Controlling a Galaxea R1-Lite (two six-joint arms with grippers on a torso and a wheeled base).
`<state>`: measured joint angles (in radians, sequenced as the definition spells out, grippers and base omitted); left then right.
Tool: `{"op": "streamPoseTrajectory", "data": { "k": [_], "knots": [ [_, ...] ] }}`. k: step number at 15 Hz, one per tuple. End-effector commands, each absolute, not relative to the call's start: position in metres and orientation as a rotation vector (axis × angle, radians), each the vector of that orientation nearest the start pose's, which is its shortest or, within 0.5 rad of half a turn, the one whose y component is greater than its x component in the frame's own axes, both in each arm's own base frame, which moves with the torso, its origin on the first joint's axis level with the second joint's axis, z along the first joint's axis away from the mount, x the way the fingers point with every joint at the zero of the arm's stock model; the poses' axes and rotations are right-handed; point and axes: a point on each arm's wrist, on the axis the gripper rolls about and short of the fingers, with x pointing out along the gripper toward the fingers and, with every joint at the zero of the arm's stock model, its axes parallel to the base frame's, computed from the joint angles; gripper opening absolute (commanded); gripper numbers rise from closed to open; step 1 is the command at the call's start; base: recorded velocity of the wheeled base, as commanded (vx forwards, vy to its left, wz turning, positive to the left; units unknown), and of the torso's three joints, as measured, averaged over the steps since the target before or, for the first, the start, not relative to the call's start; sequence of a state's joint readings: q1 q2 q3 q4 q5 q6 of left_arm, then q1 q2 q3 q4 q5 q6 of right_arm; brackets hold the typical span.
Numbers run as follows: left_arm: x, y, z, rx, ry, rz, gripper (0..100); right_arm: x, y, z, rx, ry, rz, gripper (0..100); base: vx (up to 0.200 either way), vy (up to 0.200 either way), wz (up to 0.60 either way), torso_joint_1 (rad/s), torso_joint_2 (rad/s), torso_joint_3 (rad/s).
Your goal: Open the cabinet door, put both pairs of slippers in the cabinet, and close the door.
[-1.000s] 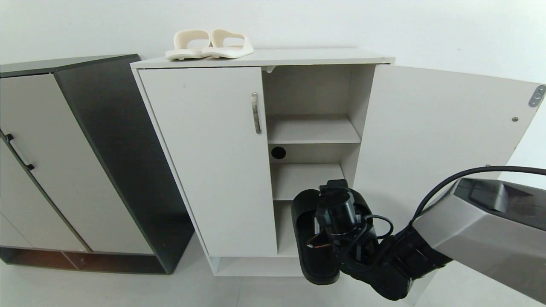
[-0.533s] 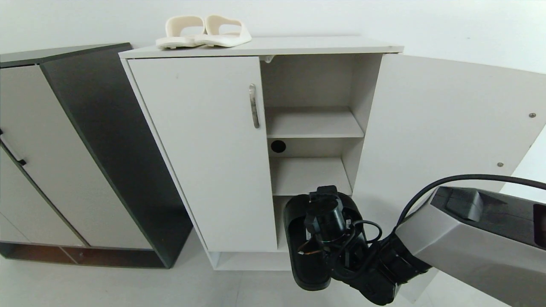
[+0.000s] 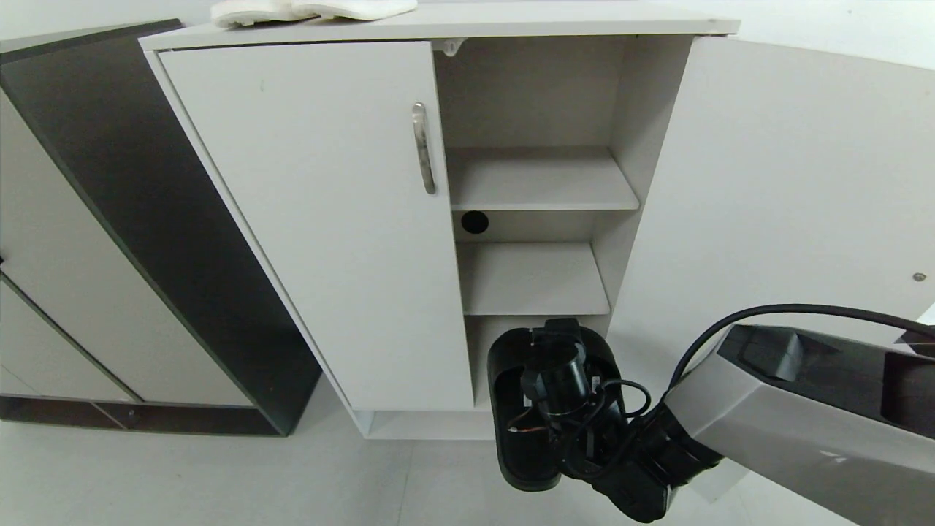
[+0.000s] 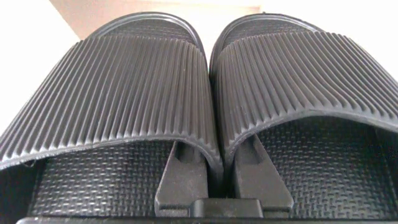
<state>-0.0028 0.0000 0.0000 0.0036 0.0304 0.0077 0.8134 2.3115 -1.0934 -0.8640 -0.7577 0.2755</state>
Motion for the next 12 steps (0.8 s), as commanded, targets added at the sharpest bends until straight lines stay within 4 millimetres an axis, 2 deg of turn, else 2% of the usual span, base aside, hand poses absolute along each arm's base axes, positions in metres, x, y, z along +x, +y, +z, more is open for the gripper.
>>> {"op": "streamPoseTrajectory", "data": {
  "k": [1, 6, 10, 12],
  "knots": [
    [-0.023, 0.001, 0.075, 0.009, 0.006, 0.028, 0, 0.302, 0.299, 0.048, 0.026, 0.240, 0.015, 0, 0.000, 0.000, 0.00, 0.002, -0.01, -0.090],
    [-0.023, 0.001, 0.075, 0.008, 0.005, 0.028, 0, 0.304, 0.303, 0.040, 0.060, 0.160, 0.030, 0, 0.000, 0.000, 0.00, 0.000, 0.00, 0.000],
    [-0.023, 0.001, 0.075, 0.008, 0.005, 0.028, 0, 0.303, 0.295, 0.034, 0.030, 0.098, 0.034, 0, 0.000, 0.000, 0.00, 0.000, 0.00, 0.000],
    [-0.023, 0.001, 0.075, 0.009, 0.005, 0.028, 0, 0.305, 0.293, 0.033, 0.027, 0.096, 0.028, 0, 0.200, 0.000, 0.00, 0.002, 0.00, 0.000]
  ]
}}
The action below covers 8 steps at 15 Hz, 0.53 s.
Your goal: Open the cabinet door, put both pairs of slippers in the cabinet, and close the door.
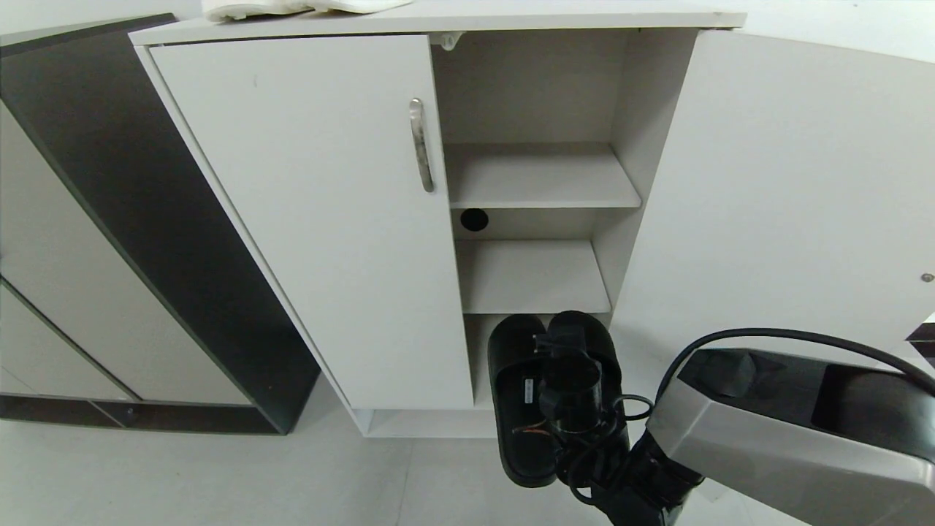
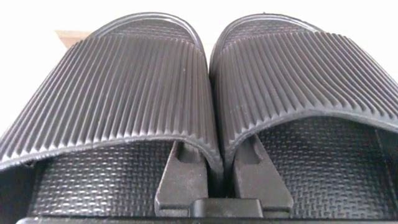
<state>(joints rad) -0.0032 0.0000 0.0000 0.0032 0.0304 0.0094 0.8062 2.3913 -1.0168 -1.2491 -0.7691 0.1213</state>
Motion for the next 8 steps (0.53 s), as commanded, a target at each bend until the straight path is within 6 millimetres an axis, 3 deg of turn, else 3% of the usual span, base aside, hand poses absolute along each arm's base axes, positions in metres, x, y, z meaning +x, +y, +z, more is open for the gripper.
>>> {"op": "streamPoseTrajectory", "data": {
  "k": [1, 8],
  "knots": [
    [-0.0227, 0.0008, 0.0750, 0.009, 0.006, 0.028, 0, 0.3055, 0.2926, 0.0329, 0.028, 0.095, 0.026, 0, 0.200, 0.000, 0.00, -0.012, 0.00, 0.007],
    [-0.0227, 0.0008, 0.0752, 0.009, 0.005, 0.028, 0, 0.3087, 0.2931, 0.0359, 0.038, 0.086, 0.026, 0, 0.200, 0.000, 0.00, 0.005, 0.00, 0.001]
  ]
}}
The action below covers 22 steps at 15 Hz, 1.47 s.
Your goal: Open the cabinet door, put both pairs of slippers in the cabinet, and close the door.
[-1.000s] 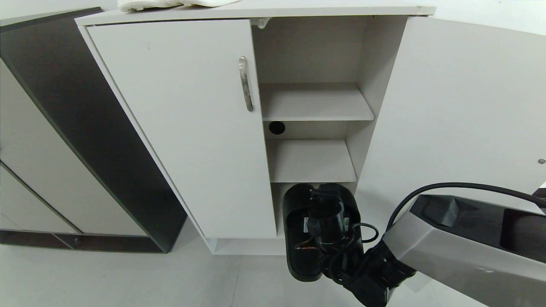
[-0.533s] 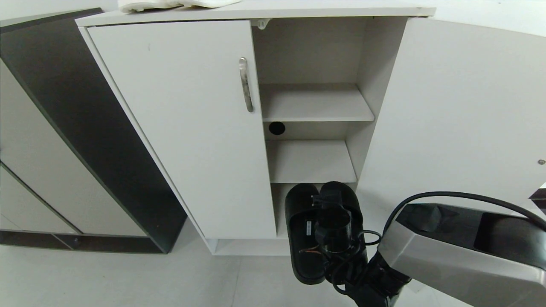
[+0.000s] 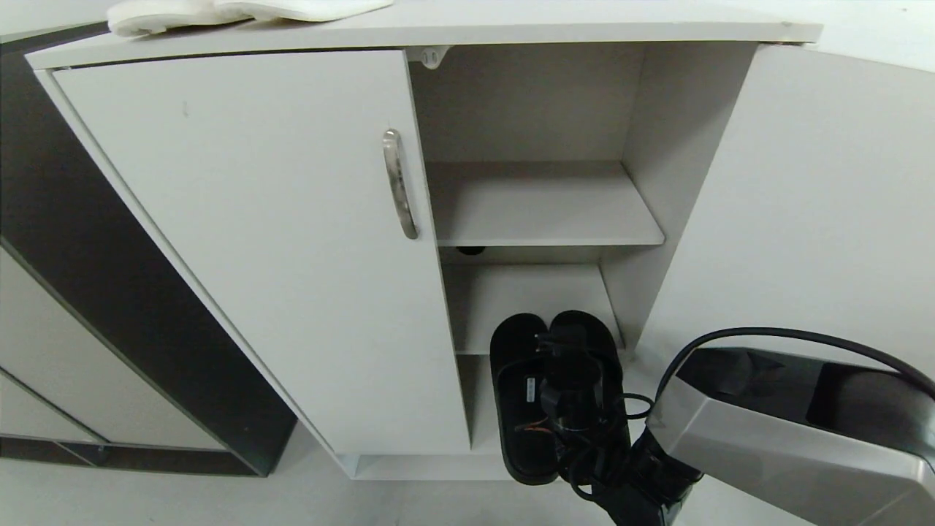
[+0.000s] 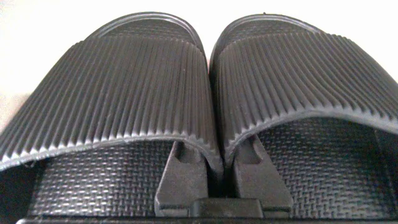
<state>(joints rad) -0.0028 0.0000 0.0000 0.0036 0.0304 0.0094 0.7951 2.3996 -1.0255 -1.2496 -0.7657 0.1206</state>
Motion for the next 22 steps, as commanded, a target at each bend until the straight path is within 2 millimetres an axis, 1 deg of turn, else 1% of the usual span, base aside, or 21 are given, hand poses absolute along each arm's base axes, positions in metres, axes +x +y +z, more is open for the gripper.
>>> {"op": "streamPoseTrajectory", "data": {
  "k": [1, 4, 6, 8, 10, 13, 15, 16, 17, 19, 22],
  "knots": [
    [-0.023, 0.001, 0.075, 0.011, 0.005, 0.028, 0, 0.310, 0.295, 0.038, 0.044, 0.078, 0.026, 0, 0.000, 0.000, 0.00, 0.000, 0.00, 0.000],
    [-0.023, 0.001, 0.075, 0.014, 0.005, 0.026, 0, 0.316, 0.297, 0.041, 0.038, 0.085, 0.035, 0, 0.000, 0.000, 0.00, 0.000, 0.00, 0.000],
    [-0.023, 0.001, 0.075, 0.014, 0.005, 0.028, 0, 0.332, 0.295, 0.041, 0.032, 0.097, 0.017, 0, 0.000, 0.000, 0.00, 0.000, 0.00, 0.000],
    [-0.023, 0.001, 0.075, 0.014, 0.005, 0.028, 0, 0.350, 0.295, 0.036, 0.041, 0.086, -0.007, 0, 0.000, 0.000, 0.00, 0.000, 0.00, 0.000],
    [-0.023, 0.001, 0.075, 0.012, 0.005, 0.028, 0, 0.362, 0.299, 0.033, 0.035, 0.094, -0.016, 0, 0.000, 0.000, 0.00, 0.000, 0.00, 0.000],
    [-0.023, 0.001, 0.075, 0.014, 0.005, 0.028, 0, 0.385, 0.309, 0.041, 0.039, 0.092, -0.021, 0, 0.000, 0.000, 0.00, 0.000, 0.00, 0.000],
    [-0.023, 0.001, 0.075, 0.014, 0.005, 0.028, 0, 0.402, 0.311, 0.048, 0.049, 0.081, -0.034, 0, 0.000, 0.000, 0.00, 0.000, 0.00, 0.000],
    [-0.023, 0.001, 0.075, 0.014, 0.005, 0.028, 0, 0.406, 0.311, 0.050, 0.049, 0.081, -0.039, 0, 0.000, 0.000, 0.00, 0.000, 0.00, 0.000],
    [-0.023, 0.001, 0.075, 0.014, 0.005, 0.028, 0, 0.414, 0.311, 0.056, 0.049, 0.083, -0.045, 0, 0.000, 0.000, 0.00, 0.000, 0.00, 0.000],
    [-0.023, 0.001, 0.075, 0.014, 0.005, 0.028, 0, 0.421, 0.312, 0.059, 0.057, 0.073, -0.049, 0, 0.000, 0.000, 0.00, 0.000, 0.00, 0.000],
    [-0.023, 0.001, 0.075, 0.015, 0.005, 0.028, 0, 0.434, 0.312, 0.054, 0.060, 0.068, -0.064, 0, 0.000, 0.000, 0.00, 0.000, 0.00, 0.000]
  ]
}}
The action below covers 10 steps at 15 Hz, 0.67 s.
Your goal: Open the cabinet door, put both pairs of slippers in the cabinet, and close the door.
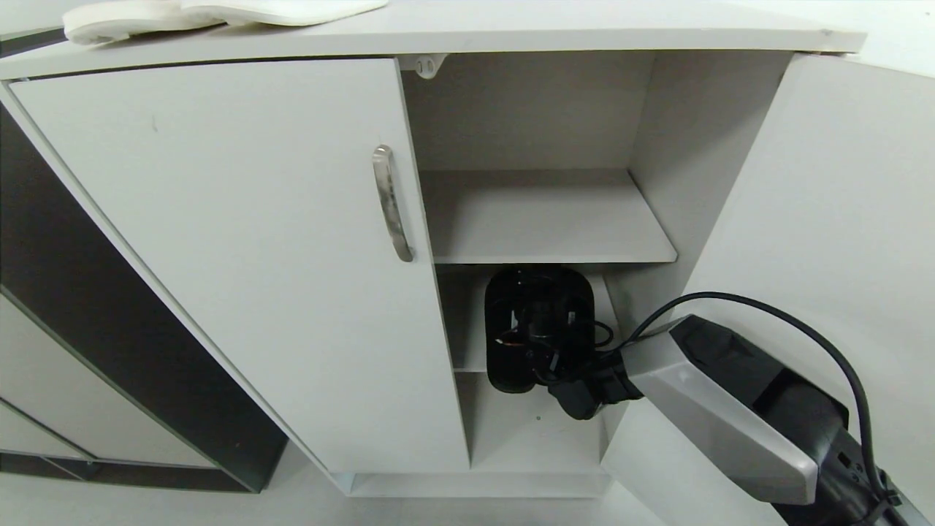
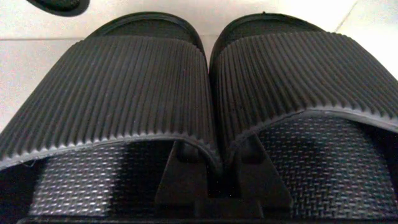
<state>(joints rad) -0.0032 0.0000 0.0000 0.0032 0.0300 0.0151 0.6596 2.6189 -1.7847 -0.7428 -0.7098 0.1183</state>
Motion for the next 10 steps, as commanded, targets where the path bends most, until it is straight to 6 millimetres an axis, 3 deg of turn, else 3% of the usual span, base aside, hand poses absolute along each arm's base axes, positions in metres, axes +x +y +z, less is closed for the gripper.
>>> {"op": "streamPoseTrajectory", "data": {
  "k": [1, 7, 8, 10],
  "knots": [
    [-0.023, 0.001, 0.075, 0.015, 0.005, 0.028, 0, 0.437, 0.312, 0.053, 0.057, 0.071, -0.069, 0, 0.000, 0.000, 0.00, 0.000, 0.00, 0.000],
    [-0.023, 0.001, 0.075, 0.018, 0.005, 0.025, 0, 0.448, 0.306, 0.044, 0.044, 0.089, -0.090, 0, 0.000, 0.000, 0.00, 0.000, 0.00, 0.000],
    [-0.023, 0.001, 0.075, 0.018, 0.005, 0.025, 0, 0.448, 0.306, 0.044, 0.044, 0.089, -0.090, 100, 0.000, 0.000, 0.00, 0.000, 0.00, 0.000],
    [-0.023, 0.001, 0.075, 0.018, 0.005, 0.025, 0, 0.448, 0.305, 0.044, 0.040, 0.091, -0.091, 100, 0.000, 0.000, 0.00, 0.000, 0.00, 0.000]
  ]
}}
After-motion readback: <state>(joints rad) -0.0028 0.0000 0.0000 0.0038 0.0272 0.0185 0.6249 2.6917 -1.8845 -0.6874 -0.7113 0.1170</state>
